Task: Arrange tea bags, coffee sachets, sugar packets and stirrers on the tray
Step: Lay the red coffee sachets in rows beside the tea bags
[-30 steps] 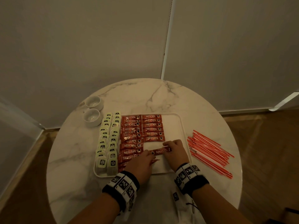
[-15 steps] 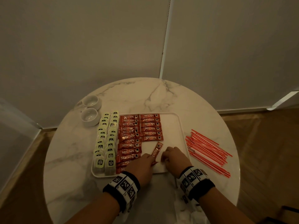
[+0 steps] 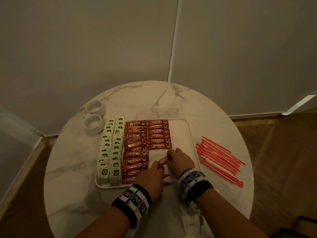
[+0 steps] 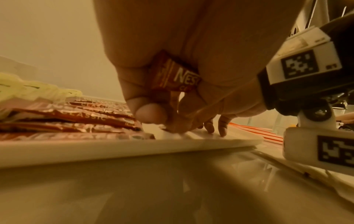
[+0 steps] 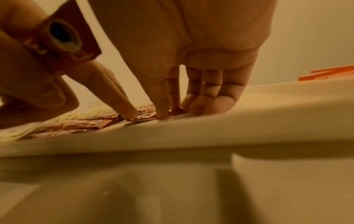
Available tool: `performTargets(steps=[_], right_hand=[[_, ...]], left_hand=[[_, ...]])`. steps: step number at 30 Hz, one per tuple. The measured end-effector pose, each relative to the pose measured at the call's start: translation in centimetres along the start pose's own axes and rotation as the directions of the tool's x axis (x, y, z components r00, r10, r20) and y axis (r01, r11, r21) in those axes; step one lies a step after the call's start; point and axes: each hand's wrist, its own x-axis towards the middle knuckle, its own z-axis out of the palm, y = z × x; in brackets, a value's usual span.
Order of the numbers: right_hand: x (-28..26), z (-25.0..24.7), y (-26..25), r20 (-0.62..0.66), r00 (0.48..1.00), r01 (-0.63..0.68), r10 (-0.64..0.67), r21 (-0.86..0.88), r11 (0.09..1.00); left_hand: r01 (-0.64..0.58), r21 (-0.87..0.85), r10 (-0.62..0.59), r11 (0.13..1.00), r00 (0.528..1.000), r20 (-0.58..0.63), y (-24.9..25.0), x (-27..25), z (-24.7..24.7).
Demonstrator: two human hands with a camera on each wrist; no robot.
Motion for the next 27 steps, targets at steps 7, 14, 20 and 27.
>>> performTargets(steps=[7,14,20,27], right_hand=[[-0.4,-0.1,-0.7,-0.038,0.999,-0.014,0.02,0.15,0.989],[-2.3,0.4,0.6,0.04,0.987,0.153,-0.154,0.019,0.988],[-1.8,0.2,-0.1,0.082,0.982,0.174,-0.172,-0.017,0.985],[-1.2,0.5,-0.4,0.096,0.978,0.185,-0.183,-0.011,0.983]], left_hand=[[0.058,0.01,-0.057,0.998,0.998,-0.027,-0.1,0.4,-1.4],[0.023,0.058,-0.024,0.998,1.0,0.017,-0.6,0.6,-0.2],[0.046,0.086,-0.051,0.995,0.997,0.059,-0.3,0.5,-1.1],[0.034,0.096,-0.039,0.995,0.998,0.056,-1.0,0.9,-1.4]])
